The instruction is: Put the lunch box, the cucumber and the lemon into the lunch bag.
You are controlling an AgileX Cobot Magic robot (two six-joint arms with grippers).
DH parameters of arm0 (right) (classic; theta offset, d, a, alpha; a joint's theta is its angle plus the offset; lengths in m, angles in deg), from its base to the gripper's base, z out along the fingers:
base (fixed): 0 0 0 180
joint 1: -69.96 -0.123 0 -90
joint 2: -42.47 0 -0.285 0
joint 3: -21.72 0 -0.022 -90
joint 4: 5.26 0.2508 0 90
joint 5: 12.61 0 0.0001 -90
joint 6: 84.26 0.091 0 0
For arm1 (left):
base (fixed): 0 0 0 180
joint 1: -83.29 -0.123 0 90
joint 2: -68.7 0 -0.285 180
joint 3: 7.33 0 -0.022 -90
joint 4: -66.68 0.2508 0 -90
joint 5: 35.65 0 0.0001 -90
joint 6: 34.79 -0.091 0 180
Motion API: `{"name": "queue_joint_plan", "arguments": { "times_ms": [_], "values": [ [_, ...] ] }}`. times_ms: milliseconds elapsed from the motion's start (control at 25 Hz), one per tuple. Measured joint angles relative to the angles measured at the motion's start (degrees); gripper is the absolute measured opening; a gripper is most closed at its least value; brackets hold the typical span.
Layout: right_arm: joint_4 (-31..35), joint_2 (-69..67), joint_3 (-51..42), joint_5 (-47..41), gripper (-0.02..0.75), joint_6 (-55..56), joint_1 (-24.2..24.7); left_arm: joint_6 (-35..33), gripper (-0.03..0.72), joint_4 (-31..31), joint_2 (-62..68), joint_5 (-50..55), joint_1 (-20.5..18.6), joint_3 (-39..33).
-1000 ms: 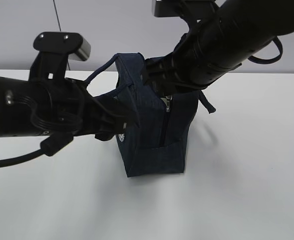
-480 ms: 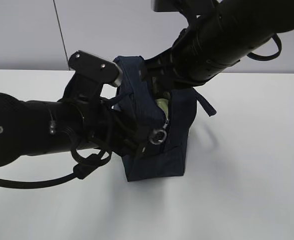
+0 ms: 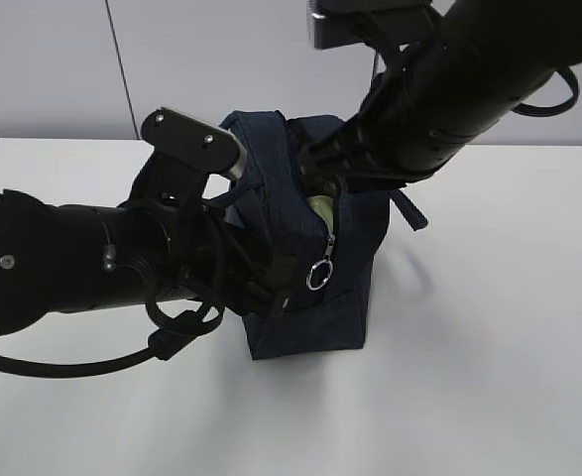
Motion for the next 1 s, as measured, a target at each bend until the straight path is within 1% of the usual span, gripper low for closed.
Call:
{"name": "queue_joint_plan", "arguments": {
  "times_ms": [120, 200, 280, 360, 440, 520, 600, 800, 1000],
  "values": [
    [-0.77, 0.00, 0.00, -2.80, 0.002, -0.90, 0.00, 0.00, 0.414, 0.23, 0.07, 0.22, 0.00, 0.00],
    [-0.77, 0.00, 0.00, -3.45, 0.036, -1.19, 0.00, 0.00, 0.411, 0.35, 0.07, 1.31, 0.00, 0.00],
    [-0.27, 0.00, 0.00, -3.67, 0.104, -1.19, 0.00, 0.00, 0.407, 0.47, 0.07, 2.72, -0.12, 0.00],
    [1.06, 0.00, -0.45, -3.67, 0.206, -1.23, 0.00, 0.00, 0.406, 0.60, 0.07, 3.95, -0.71, 0.00],
    [2.76, 0.00, -1.93, -3.17, 0.292, -1.32, 0.00, -0.12, 0.405, 0.72, 0.07, 5.38, -1.56, 0.00],
    [5.14, 0.00, -3.75, -1.97, 0.343, -1.32, 0.00, -0.12, 0.403, 0.83, 0.07, 6.90, -2.85, 0.00],
    [7.58, 0.00, -5.51, 0.36, 0.361, -1.32, 0.00, -0.26, 0.400, 0.91, 0.07, 8.49, -4.65, 0.00],
    [13.84, 0.00, -8.44, 7.24, 0.371, -1.32, 0.00, -0.49, 0.400, 1.99, -1.73, 11.24, -9.06, 0.00],
    [17.85, -1.39, -8.43, 9.60, 0.371, -1.32, 0.00, -0.49, 0.398, 3.34, -3.01, 12.73, -10.42, 0.00]
  ]
}}
